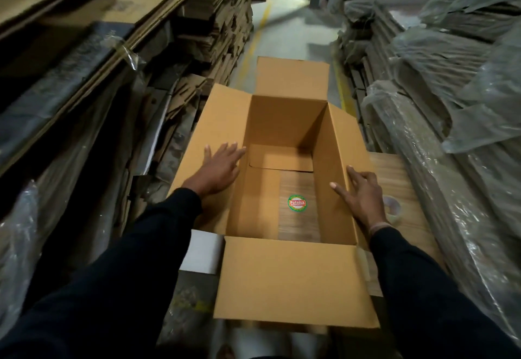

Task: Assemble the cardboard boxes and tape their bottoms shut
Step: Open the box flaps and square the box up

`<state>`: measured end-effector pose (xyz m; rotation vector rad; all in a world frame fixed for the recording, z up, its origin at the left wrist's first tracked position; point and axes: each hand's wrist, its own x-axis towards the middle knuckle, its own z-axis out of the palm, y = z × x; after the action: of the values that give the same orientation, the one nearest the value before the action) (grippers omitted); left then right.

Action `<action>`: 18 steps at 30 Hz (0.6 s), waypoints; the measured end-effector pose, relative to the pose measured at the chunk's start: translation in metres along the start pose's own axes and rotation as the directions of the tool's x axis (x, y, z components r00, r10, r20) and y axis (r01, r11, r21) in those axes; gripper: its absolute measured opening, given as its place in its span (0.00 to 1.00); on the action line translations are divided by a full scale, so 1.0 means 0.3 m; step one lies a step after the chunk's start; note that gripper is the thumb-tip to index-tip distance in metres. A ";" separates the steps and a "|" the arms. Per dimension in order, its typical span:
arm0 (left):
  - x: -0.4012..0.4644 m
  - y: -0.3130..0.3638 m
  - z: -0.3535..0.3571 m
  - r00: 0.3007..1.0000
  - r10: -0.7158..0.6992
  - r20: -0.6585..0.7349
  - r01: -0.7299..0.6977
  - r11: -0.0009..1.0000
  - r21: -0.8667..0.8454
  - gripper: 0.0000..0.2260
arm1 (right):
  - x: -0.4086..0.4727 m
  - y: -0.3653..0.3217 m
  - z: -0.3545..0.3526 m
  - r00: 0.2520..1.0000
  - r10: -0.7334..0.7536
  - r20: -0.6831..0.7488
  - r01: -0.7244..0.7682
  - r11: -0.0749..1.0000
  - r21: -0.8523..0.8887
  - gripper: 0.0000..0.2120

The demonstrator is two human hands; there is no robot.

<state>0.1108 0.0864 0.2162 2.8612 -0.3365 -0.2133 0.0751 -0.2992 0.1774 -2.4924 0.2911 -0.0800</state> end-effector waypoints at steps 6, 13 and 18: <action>0.026 0.075 0.154 0.992 -0.120 -0.037 0.106 0.960 -0.257 0.30 | -0.130 0.050 -0.120 0.969 -0.226 0.101 0.229 0.973 -0.018 0.21; 0.056 0.066 0.154 0.980 -0.126 -0.153 0.099 0.980 -0.174 0.31 | -0.332 0.185 -0.233 0.858 -0.267 0.438 0.323 0.944 -0.059 0.43; 0.094 0.110 0.120 0.947 -0.198 -0.254 0.169 0.977 -0.132 0.26 | -0.386 0.203 -0.209 0.790 -0.210 0.576 0.378 0.906 -0.188 0.66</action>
<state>0.1247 0.0400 0.1872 2.7644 -0.0040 0.1175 -0.0570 -0.3570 0.1931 -2.7004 -0.3651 0.5852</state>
